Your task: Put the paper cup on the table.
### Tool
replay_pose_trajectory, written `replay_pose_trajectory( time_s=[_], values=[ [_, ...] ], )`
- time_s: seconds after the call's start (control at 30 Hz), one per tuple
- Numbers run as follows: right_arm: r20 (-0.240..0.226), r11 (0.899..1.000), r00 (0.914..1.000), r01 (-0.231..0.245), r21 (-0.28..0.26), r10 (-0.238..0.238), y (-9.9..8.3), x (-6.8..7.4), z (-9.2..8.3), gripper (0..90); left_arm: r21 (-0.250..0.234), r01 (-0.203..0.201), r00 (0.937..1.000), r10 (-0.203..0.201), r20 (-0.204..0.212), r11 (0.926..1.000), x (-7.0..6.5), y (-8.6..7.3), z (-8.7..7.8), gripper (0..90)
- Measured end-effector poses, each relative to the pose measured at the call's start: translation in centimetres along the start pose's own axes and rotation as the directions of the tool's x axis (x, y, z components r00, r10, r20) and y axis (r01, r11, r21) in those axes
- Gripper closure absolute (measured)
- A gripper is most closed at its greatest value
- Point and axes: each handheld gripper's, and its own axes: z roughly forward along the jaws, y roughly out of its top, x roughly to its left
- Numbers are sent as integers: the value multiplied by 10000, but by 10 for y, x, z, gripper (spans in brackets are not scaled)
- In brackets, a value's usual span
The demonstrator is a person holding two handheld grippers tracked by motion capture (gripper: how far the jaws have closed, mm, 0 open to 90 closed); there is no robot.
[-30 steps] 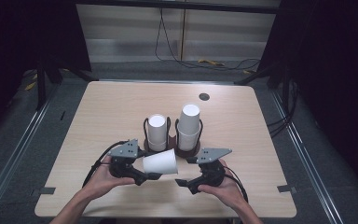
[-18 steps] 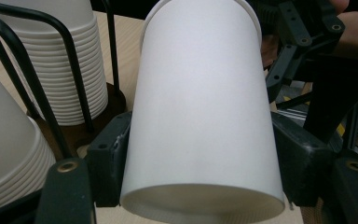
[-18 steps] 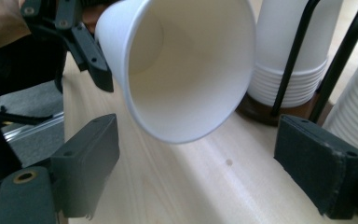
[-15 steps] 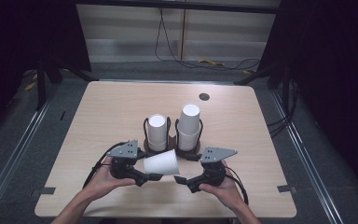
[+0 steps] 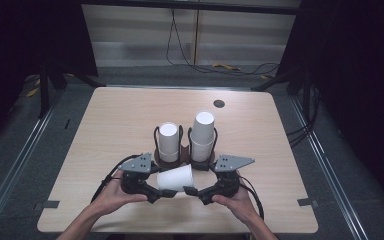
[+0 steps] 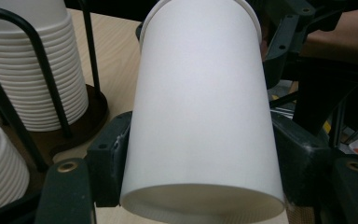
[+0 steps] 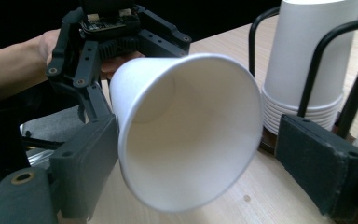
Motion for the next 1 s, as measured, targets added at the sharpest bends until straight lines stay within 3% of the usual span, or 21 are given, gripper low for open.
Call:
replay_pose_trajectory(
  time_s=[0.4,0.53,1.0],
  values=[
    [-525,9998,9986,-95,192,105,-1,1,6,139,-6,-74,9997,74,214,10000,-2,1,3,310],
    [-814,9987,9955,-467,210,482,-1,-1,7,140,-51,-21,9995,23,302,10000,-3,1,4,310],
    [-985,9987,9939,-470,179,486,1,-4,5,192,-96,185,9988,-180,454,9998,0,-2,4,302]
  ],
)
